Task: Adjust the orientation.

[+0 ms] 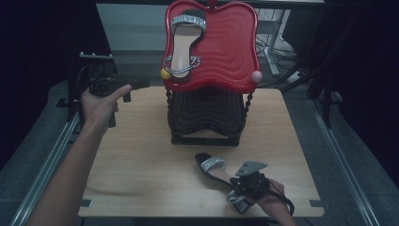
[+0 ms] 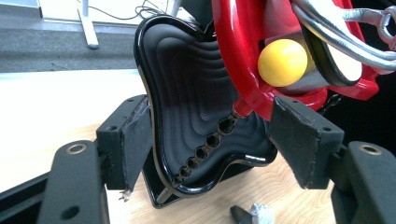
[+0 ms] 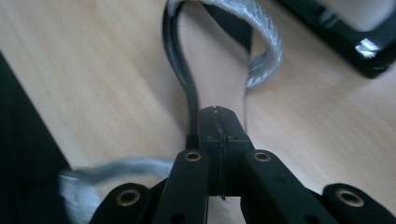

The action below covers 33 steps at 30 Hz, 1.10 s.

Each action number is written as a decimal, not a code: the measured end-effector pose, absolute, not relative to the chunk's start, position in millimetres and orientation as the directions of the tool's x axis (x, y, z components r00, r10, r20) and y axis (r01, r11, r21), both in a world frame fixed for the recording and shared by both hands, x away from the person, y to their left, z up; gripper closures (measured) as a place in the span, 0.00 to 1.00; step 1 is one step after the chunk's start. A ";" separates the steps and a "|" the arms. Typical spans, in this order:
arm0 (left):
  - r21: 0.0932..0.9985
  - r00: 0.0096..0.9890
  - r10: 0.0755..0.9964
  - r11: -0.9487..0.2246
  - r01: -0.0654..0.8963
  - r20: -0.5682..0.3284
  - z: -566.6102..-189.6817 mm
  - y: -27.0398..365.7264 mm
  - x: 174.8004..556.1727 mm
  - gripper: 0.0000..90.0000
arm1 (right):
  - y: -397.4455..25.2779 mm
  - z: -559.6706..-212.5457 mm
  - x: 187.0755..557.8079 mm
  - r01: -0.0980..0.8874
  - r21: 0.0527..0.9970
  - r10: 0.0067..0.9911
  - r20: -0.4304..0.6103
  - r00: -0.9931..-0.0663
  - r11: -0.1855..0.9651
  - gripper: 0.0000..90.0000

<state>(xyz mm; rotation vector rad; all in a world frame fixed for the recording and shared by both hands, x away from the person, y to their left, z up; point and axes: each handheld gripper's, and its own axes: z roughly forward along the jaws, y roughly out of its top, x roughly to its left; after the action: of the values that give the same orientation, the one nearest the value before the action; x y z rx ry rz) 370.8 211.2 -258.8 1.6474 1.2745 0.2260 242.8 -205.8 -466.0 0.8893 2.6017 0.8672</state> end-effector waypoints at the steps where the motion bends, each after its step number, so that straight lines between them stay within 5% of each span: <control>1: 0.779 0.427 0.811 0.055 0.625 -0.400 -259.0 211.5 370.6 0.33 | -200.7 -470.5 241.3 0.467 0.597 0.613 -0.053 -0.788 0.652 1.00; 11: 0.774 0.416 0.815 0.061 0.630 -0.403 -260.3 216.5 369.7 0.34 | -198.6 -470.2 240.3 0.484 0.626 0.622 -0.003 -0.783 0.612 1.00; 22: 0.769 0.409 0.818 0.063 0.636 -0.405 -264.2 215.6 369.5 0.34 | -164.4 -475.3 212.8 0.416 0.565 0.492 0.021 -0.870 0.712 1.00; 33: 0.769 0.405 0.820 0.066 0.636 -0.405 -265.1 219.6 367.5 0.34 | -173.8 -480.3 219.9 0.441 0.538 0.531 -0.014 -0.847 0.719 1.00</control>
<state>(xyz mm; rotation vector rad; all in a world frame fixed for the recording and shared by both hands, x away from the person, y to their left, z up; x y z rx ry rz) 367.5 219.6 -265.1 1.6417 1.3027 0.2258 219.9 -173.8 -480.3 0.7853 2.7549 0.7977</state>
